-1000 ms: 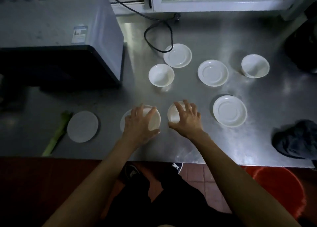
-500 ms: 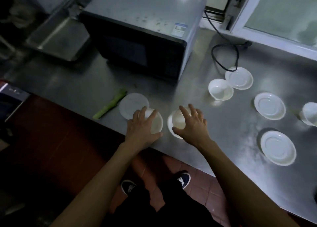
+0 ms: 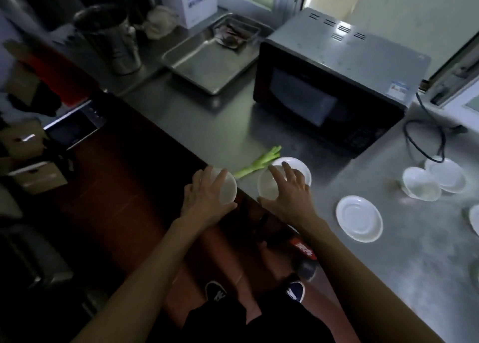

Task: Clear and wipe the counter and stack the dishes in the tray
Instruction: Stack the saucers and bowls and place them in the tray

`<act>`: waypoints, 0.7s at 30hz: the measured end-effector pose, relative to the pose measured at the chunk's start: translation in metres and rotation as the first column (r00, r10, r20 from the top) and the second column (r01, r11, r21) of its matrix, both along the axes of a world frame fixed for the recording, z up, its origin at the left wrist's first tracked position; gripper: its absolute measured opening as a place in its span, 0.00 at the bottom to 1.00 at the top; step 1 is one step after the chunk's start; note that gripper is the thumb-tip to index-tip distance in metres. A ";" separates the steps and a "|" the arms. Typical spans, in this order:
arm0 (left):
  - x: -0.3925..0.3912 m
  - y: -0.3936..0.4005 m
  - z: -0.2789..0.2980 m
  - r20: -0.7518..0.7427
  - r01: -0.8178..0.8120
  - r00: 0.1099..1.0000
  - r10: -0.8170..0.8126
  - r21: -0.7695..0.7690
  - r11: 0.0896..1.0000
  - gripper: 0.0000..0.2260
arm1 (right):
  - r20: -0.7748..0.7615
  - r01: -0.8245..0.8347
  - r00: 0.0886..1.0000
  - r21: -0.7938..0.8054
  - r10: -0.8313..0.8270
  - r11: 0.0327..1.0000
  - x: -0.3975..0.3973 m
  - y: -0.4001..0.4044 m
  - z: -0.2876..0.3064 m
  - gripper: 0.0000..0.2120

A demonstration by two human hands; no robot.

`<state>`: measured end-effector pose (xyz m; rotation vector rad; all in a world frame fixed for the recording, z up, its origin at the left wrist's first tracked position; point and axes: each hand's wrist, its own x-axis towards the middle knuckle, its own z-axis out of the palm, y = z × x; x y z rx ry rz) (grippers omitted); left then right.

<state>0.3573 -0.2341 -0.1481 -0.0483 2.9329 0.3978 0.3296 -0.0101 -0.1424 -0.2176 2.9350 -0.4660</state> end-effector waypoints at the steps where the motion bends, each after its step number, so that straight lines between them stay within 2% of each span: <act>1: 0.002 -0.013 0.002 0.002 -0.029 1.000 0.029 -0.003 1.000 0.42 | 0.000 -0.031 1.000 -0.013 0.031 0.999 -0.002 -0.014 0.002 0.43; 6: 0.015 -0.069 0.005 0.014 -0.173 0.985 0.173 0.031 0.984 0.44 | -0.035 -0.168 0.985 -0.036 0.166 0.985 -0.018 -0.075 0.006 0.43; 12: 0.011 -0.120 -0.001 0.038 -0.308 0.951 0.308 0.000 0.951 0.43 | -0.024 -0.303 0.953 -0.020 0.302 0.953 -0.049 -0.138 -0.004 0.45; 16: -0.011 -0.146 -0.006 0.059 -0.369 0.928 0.368 -0.009 0.930 0.44 | -0.017 -0.356 0.934 -0.036 0.356 0.934 -0.083 -0.169 -0.016 0.45; 21: -0.067 -0.169 0.000 0.101 -0.367 0.924 0.369 -0.036 0.929 0.43 | 0.007 -0.379 0.924 -0.112 0.382 0.919 -0.148 -0.194 -0.017 0.43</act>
